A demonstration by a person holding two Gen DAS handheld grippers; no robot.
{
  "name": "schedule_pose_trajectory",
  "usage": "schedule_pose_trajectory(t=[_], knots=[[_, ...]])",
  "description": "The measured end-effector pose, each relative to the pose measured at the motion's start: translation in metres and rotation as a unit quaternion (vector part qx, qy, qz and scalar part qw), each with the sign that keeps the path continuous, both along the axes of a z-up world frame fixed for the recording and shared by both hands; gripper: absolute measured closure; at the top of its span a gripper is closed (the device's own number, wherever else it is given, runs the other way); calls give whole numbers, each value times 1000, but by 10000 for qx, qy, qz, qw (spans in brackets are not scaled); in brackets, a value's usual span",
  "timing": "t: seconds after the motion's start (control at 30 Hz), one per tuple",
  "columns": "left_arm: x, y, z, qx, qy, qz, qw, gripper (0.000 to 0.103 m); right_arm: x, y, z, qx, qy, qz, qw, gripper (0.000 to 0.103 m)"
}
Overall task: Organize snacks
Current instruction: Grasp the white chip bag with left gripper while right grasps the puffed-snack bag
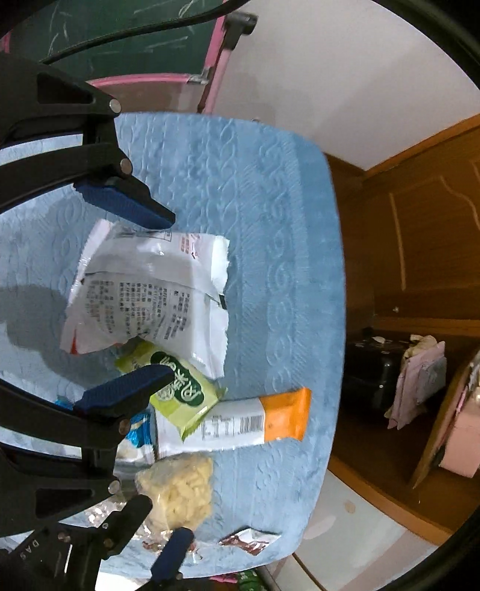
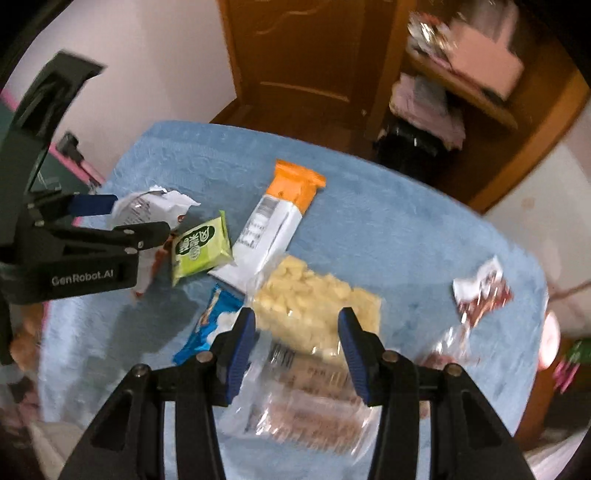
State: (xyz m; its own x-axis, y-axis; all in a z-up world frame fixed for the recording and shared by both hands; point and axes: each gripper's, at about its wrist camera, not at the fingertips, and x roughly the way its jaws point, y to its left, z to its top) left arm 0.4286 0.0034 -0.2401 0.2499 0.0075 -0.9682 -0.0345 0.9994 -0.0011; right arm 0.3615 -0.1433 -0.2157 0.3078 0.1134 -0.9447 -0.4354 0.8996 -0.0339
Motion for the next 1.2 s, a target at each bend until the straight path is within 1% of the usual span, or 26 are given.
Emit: schedule_pose_trajectory(t=[0.1,0.17,0.23,0.27,0.3,0.33,0.43,0.47,0.53,0.57,0.67,0.77,0.9,0.93,0.97,1.0,1.07,1.13,1.2], knots=[[4,5,-19,-94,150,89,9998,28,2,6,-5,-59,33,224,9997,52],[5,8,-27,-190,167,136,9996,27,2,11,-7,-202,-72,452,9987,50],[6,13,-31,-280,100,245,9993,20,-2,16,-10,-354,-185,711,9967,48],[6,15,-34,-338,101,284,9990,20,-3,18,-11,-392,-200,809,9958,46],[7,19,-36,-459,103,337,9983,19,-5,19,-12,-423,-167,939,9945,39],[7,22,-39,-561,117,388,9976,19,-7,22,-14,-480,-149,1026,9935,35],[10,30,-44,-798,133,521,9954,19,-14,28,-21,-827,-375,1305,9873,35],[10,31,-46,-849,125,551,9948,19,-13,29,-23,-903,-428,1297,9865,35],[9,33,-47,-919,111,573,9941,19,-8,31,-26,-874,-436,1195,9880,36],[8,34,-47,-938,113,548,9940,19,-5,30,-26,-800,-398,1106,9898,38],[2,39,-44,-1205,187,407,9917,19,8,21,-24,-454,-228,813,9954,42],[-4,35,-44,-1115,248,266,9931,19,13,16,-23,-241,-182,705,9971,44],[-8,32,-42,-1083,232,283,9934,18,14,11,-20,-108,-243,555,9981,49],[-9,31,-42,-1076,210,303,9935,23,14,9,-20,-66,-239,502,9984,50],[-8,29,-41,-1085,154,302,9935,31,16,7,-18,-19,-233,435,9988,50],[-12,28,-37,-1116,56,290,9933,43,17,4,-15,63,-225,368,9991,54],[-13,24,-35,-1023,19,254,9944,55,15,0,-9,160,-232,304,9991,55],[-18,20,-29,-836,-57,198,9963,61,13,-5,-2,266,-244,231,9991,55],[-24,18,-21,-762,-157,177,9968,62,10,-11,6,362,-290,180,9988,56]])
